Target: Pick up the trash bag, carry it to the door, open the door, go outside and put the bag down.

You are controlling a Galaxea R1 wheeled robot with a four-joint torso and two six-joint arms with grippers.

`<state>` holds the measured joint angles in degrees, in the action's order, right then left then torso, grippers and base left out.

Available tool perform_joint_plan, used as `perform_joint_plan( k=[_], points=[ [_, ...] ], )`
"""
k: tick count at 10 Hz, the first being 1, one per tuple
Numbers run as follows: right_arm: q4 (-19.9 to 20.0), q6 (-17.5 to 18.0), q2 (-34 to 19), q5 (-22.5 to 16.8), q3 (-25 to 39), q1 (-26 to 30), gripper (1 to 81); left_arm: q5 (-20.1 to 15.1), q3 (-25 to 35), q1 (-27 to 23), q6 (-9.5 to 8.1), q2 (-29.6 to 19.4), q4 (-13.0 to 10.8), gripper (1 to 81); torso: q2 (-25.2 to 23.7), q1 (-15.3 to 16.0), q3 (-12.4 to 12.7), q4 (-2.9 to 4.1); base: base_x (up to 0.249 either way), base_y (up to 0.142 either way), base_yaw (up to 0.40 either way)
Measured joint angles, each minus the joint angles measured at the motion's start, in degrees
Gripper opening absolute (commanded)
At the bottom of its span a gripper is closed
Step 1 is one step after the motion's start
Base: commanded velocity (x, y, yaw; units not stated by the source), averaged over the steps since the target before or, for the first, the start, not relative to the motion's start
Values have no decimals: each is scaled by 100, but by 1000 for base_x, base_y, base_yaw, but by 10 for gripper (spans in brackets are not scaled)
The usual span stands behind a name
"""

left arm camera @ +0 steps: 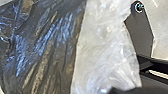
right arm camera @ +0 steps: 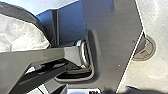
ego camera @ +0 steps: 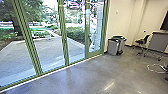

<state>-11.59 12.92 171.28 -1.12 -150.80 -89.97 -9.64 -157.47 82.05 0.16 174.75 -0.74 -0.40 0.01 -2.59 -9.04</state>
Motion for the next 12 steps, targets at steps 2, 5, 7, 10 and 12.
perform_joint_plan(
  k=[2, 5, 7, 10, 12],
  points=[
    [0, 0, -24, 0, -6, 28, 811, 5, -6, 0, 0, 2, 0, 10, 0, 5, 0, 0, 163, -74, 0],
    [0, 0, -24, 0, -6, 13, 811, 5, -6, 0, 0, 17, -2, 10, 0, 5, 0, 0, 163, -77, 0],
    [0, 0, -20, -2, -4, 13, 811, 2, -6, 0, 0, 17, -2, 10, 0, 5, 0, 0, 160, -96, 0],
    [0, 0, -18, -2, -4, 11, 811, 2, -6, 0, 0, 17, -2, 10, 0, 5, 0, 0, 158, -111, 0],
    [0, 0, -13, 0, -6, 11, 811, 5, -6, 0, 0, 17, -2, 10, 0, 7, 0, 0, 154, -123, 0]
  ],
)
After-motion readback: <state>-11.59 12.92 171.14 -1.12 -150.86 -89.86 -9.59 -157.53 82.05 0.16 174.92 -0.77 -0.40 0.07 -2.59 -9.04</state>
